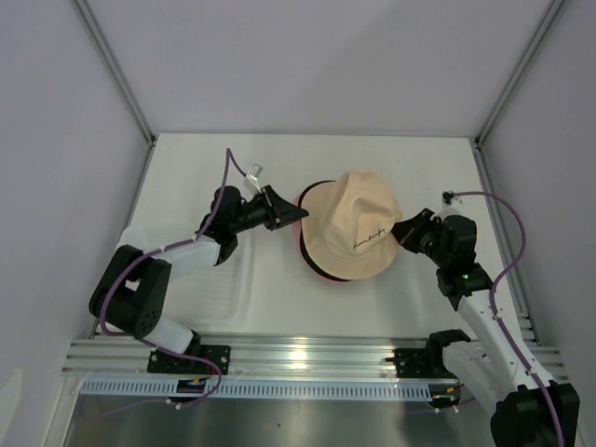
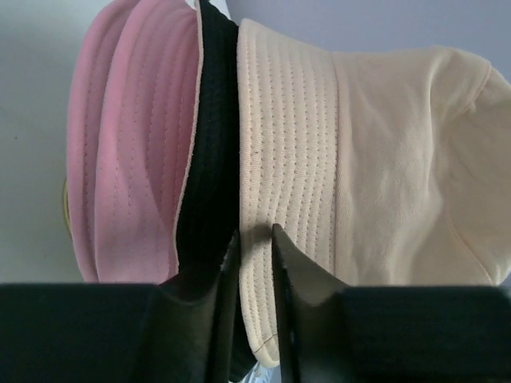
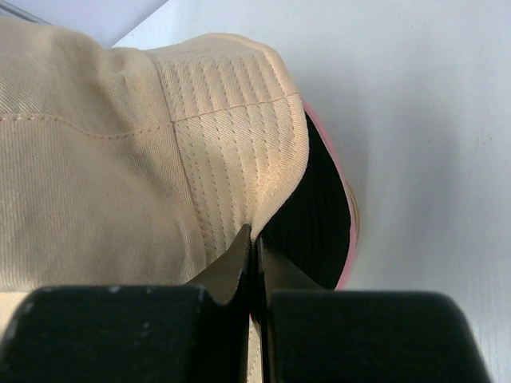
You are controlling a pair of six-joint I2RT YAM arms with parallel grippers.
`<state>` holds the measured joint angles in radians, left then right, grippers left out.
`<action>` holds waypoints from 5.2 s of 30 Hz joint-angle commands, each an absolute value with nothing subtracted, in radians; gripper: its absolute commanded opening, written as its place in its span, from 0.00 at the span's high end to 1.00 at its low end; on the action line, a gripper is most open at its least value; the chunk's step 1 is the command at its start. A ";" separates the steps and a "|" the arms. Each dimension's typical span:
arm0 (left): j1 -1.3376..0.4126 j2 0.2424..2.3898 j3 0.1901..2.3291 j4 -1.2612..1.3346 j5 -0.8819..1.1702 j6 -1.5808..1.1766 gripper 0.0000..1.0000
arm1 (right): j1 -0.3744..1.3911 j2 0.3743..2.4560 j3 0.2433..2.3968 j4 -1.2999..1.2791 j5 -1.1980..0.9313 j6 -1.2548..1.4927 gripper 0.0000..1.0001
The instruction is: Stack the hats
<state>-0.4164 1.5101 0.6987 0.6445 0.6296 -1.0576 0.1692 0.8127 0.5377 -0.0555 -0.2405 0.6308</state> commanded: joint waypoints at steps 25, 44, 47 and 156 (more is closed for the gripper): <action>-0.429 1.588 0.716 0.219 0.273 -0.859 0.99 | 0.184 1.189 0.434 0.170 -0.195 0.661 1.00; -0.442 1.351 0.782 0.009 0.276 -0.670 0.99 | 0.123 0.841 0.672 -0.173 -0.083 0.563 0.26; -0.443 1.354 0.784 -0.031 0.230 -0.646 0.98 | 0.066 0.864 0.695 -0.128 -0.156 0.580 0.25; -0.324 0.514 0.893 -0.663 -0.325 -0.324 0.01 | 0.132 0.936 0.990 -0.405 0.181 0.317 0.01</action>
<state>-0.3504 0.5751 0.9924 -0.6582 -0.3237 -0.3927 0.1341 0.9546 1.0222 -0.4221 0.1951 0.3378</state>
